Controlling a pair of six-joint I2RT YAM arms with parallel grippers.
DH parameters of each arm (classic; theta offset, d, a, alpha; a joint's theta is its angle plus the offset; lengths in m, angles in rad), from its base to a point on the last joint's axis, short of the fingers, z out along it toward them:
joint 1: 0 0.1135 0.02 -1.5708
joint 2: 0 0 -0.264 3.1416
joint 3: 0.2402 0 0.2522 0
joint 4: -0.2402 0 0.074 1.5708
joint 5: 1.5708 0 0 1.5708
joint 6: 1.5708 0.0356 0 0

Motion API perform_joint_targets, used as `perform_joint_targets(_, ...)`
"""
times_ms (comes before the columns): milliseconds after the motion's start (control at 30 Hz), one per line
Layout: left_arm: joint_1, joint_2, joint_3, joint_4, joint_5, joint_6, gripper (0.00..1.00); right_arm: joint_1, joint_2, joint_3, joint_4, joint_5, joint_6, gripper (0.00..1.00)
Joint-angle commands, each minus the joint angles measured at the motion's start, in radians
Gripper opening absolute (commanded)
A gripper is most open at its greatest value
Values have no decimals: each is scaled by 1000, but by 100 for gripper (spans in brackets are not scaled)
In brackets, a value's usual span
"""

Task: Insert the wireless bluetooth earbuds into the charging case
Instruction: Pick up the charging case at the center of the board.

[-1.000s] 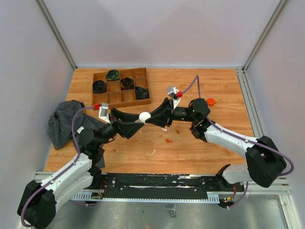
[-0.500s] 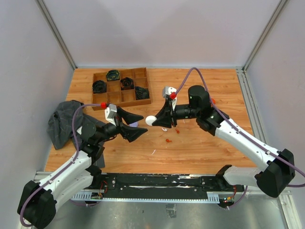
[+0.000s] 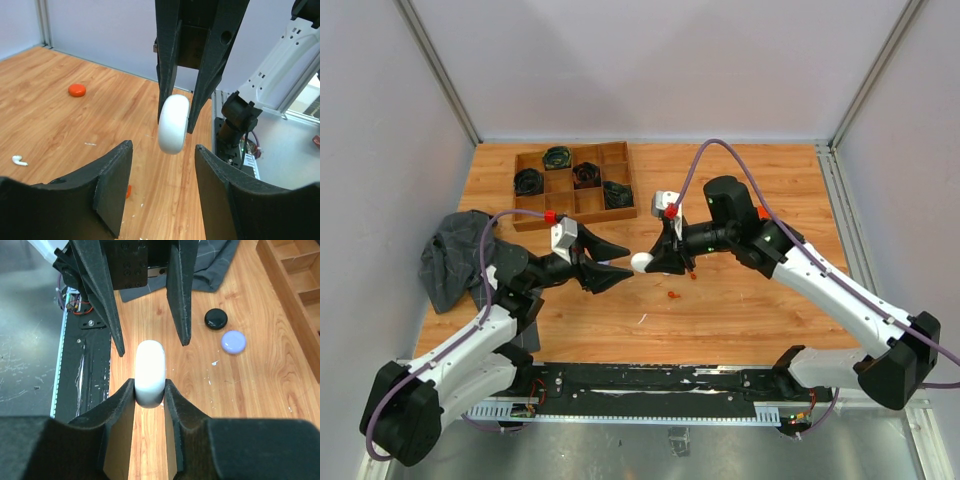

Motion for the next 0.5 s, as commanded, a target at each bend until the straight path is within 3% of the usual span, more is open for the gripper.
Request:
perform_joint_targets(0, -2, 11, 23, 77, 52, 21, 57, 34, 24, 62, -70, 24, -61, 1)
perform_joint_targets(467, -2, 18, 0, 143, 114, 5, 51, 93, 49, 129, -123, 66, -100, 1)
